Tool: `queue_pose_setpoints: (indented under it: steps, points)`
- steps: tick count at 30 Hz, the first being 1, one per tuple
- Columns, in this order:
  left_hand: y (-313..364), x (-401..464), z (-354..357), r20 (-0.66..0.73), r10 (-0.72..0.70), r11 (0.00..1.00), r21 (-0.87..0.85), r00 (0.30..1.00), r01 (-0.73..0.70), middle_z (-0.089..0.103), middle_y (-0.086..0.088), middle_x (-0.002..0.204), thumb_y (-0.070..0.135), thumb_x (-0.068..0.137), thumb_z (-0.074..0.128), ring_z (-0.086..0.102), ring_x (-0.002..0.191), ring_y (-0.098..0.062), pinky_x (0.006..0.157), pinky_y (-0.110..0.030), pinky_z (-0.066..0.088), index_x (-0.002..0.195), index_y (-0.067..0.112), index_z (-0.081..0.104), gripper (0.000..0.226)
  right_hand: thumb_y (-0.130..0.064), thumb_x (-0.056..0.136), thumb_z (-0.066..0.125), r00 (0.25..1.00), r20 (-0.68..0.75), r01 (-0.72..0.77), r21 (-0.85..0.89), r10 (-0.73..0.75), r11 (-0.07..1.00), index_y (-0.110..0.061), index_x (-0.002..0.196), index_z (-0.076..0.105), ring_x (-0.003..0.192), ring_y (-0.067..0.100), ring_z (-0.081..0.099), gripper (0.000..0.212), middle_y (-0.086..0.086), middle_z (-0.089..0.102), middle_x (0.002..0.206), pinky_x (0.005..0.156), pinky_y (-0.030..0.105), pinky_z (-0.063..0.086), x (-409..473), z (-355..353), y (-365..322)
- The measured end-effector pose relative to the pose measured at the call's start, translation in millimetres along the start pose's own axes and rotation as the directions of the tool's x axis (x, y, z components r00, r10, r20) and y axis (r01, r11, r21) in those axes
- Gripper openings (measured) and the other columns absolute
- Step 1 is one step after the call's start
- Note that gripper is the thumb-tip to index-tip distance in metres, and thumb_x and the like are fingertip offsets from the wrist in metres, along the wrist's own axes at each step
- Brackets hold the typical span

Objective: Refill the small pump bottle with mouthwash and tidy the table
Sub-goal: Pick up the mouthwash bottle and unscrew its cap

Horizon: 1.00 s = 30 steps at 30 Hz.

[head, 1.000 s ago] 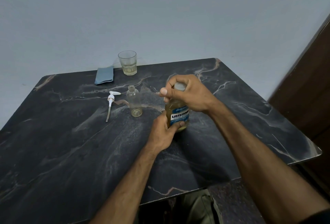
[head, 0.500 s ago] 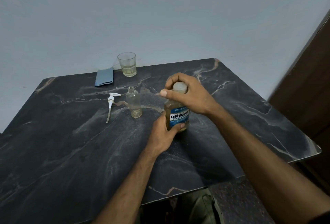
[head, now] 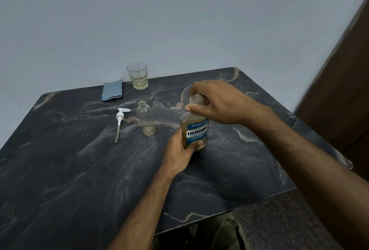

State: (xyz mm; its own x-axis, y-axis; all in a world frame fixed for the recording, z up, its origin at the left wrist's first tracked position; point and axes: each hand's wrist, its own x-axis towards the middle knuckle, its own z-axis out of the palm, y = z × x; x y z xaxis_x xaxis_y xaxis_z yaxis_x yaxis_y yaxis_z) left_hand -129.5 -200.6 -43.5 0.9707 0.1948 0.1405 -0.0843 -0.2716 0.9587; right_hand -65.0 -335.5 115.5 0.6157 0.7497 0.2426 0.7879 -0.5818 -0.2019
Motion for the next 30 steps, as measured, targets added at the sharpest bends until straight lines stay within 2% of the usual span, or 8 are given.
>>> queue_pose_setpoints:
  steps: [7, 10, 13, 16, 19, 22, 26, 30]
  points:
    - [0, -1, 0, 0.004, 0.009, 1.0, 0.005, 1.0, -0.009, 0.065, 0.022, 0.107, 0.025, 0.082, 0.075, 0.059, 0.102, 0.014, 0.08, -0.002, 0.044, 0.111, 0.042, 0.051, 0.041, -0.032, 0.091, 0.057, 0.992, 0.12, 0.038, 0.069, -0.046, 0.997, -0.028, 0.122, 0.057, 0.094, 0.016, 0.058, 0.031, -0.002, 0.052, 0.107, 0.08, 0.036, 0.053, -1, -12, -3]
    - [-1, -1, 0, 0.013, 0.006, 1.0, 0.005, 1.0, -0.006, 0.065, 0.02, 0.111, 0.026, 0.082, 0.074, 0.059, 0.104, 0.013, 0.081, -0.004, 0.046, 0.117, 0.035, 0.052, 0.042, -0.05, 0.092, 0.057, 0.993, 0.096, 0.058, 0.08, -0.066, 0.995, -0.029, 0.13, 0.05, 0.099, 0.011, 0.056, 0.045, -0.009, 0.048, 0.114, 0.081, 0.03, 0.05, -1, -15, -1]
    - [0, 0, 0, 0.018, -0.007, 1.0, 0.006, 1.0, 0.007, 0.065, 0.02, 0.111, 0.027, 0.082, 0.074, 0.059, 0.104, 0.013, 0.08, -0.005, 0.046, 0.116, 0.037, 0.052, 0.042, -0.069, 0.086, 0.052, 1.0, 0.013, 0.014, -0.049, -0.013, 0.999, -0.028, 0.128, 0.048, 0.093, 0.01, 0.054, 0.059, -0.012, 0.042, 0.11, 0.074, 0.029, 0.045, 1, -14, 0]
    - [1, -1, 0, 0.017, -0.016, 1.0, 0.0, 1.0, 0.016, 0.064, 0.023, 0.107, 0.027, 0.082, 0.074, 0.058, 0.101, 0.016, 0.078, -0.002, 0.045, 0.111, 0.042, 0.051, 0.04, -0.059, 0.091, 0.054, 1.0, -0.01, 0.023, -0.156, -0.024, 0.987, -0.024, 0.114, 0.052, 0.088, 0.012, 0.055, 0.042, -0.01, 0.054, 0.101, 0.069, 0.031, 0.045, 5, -14, -2]
    - [1, -1, 0, 0.011, -0.015, 1.0, 0.002, 1.0, 0.015, 0.065, 0.02, 0.111, 0.028, 0.082, 0.074, 0.059, 0.104, 0.011, 0.079, -0.004, 0.046, 0.117, 0.036, 0.052, 0.042, -0.038, 0.09, 0.056, 0.998, 0.031, 0.061, -0.067, -0.059, 0.996, -0.022, 0.11, 0.053, 0.088, 0.013, 0.054, 0.026, -0.008, 0.052, 0.098, 0.069, 0.03, 0.043, 5, -16, -7]
    - [1, -1, 0, 0.005, -0.011, 1.0, 0.007, 1.0, 0.011, 0.065, 0.022, 0.109, 0.029, 0.082, 0.075, 0.059, 0.102, 0.014, 0.079, -0.002, 0.045, 0.117, 0.035, 0.053, 0.042, -0.028, 0.086, 0.059, 0.993, 0.08, 0.079, 0.055, -0.083, 0.995, -0.021, 0.114, 0.054, 0.095, 0.015, 0.055, 0.029, -0.004, 0.053, 0.107, 0.077, 0.033, 0.049, 2, -17, -8]
    - [-1, 0, 0, 0.005, -0.01, 1.0, 0.006, 1.0, 0.01, 0.066, 0.016, 0.115, 0.029, 0.083, 0.074, 0.06, 0.108, 0.007, 0.083, -0.008, 0.047, 0.123, 0.03, 0.054, 0.045, -0.044, 0.091, 0.06, 0.994, 0.062, 0.081, 0.095, -0.087, 0.992, -0.023, 0.129, 0.047, 0.11, 0.014, 0.054, 0.046, -0.003, 0.049, 0.126, 0.089, 0.032, 0.05, -1, -13, -6]
    - [-1, 0, 0, 0.005, -0.001, 1.0, -0.006, 1.0, 0.001, 0.066, 0.016, 0.116, 0.028, 0.082, 0.075, 0.061, 0.108, 0.005, 0.083, -0.009, 0.047, 0.123, 0.029, 0.054, 0.046, -0.047, 0.093, 0.058, 0.999, 0.034, 0.043, -0.014, -0.042, 0.999, -0.022, 0.119, 0.052, 0.098, 0.014, 0.056, 0.037, -0.004, 0.054, 0.113, 0.081, 0.033, 0.05, 2, -12, -6]
